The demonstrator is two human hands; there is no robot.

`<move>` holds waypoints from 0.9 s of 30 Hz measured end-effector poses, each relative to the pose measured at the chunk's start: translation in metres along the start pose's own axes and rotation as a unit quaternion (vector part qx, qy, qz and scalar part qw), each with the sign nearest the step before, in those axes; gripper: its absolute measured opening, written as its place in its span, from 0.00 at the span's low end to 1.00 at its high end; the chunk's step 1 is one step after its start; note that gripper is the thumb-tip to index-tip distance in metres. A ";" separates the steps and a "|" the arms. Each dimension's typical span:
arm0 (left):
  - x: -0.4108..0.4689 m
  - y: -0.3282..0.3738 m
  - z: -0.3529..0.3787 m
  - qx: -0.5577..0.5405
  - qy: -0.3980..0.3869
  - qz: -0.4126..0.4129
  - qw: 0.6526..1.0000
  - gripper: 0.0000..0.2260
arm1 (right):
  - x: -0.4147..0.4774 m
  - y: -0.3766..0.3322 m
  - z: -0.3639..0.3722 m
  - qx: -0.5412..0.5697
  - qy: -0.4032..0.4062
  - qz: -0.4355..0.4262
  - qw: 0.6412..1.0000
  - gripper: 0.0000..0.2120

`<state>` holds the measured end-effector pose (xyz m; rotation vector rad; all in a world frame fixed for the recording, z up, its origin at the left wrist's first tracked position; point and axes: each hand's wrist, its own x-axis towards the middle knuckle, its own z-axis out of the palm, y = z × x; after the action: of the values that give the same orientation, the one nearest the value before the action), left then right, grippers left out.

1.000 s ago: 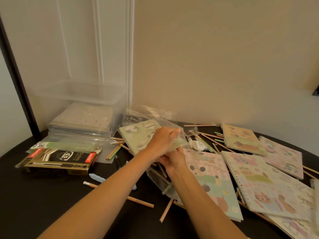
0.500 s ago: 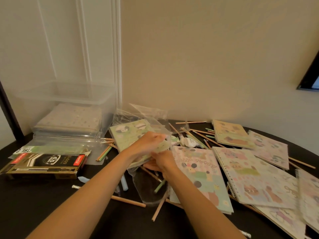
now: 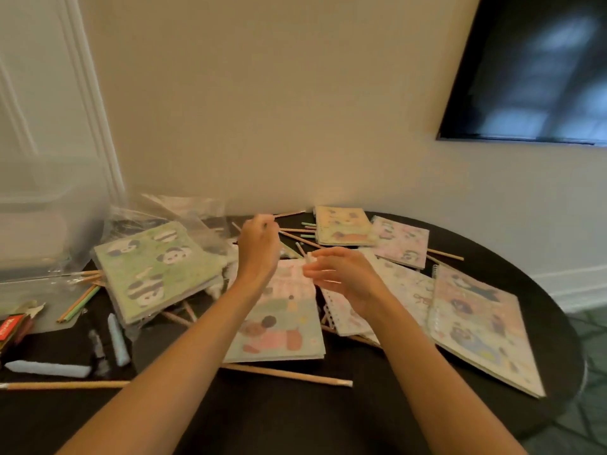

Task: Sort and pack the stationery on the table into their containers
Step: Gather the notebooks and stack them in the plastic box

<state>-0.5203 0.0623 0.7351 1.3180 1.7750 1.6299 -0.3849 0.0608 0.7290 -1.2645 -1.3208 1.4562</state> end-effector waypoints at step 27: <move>-0.075 0.011 0.195 0.441 -0.335 0.191 0.811 0.09 | 0.022 0.092 -0.217 -0.480 0.256 0.001 0.839 0.05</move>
<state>-0.3253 0.1067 0.6749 2.3825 1.8681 0.2200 -0.1712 0.1132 0.6430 -2.0810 -1.6880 0.2877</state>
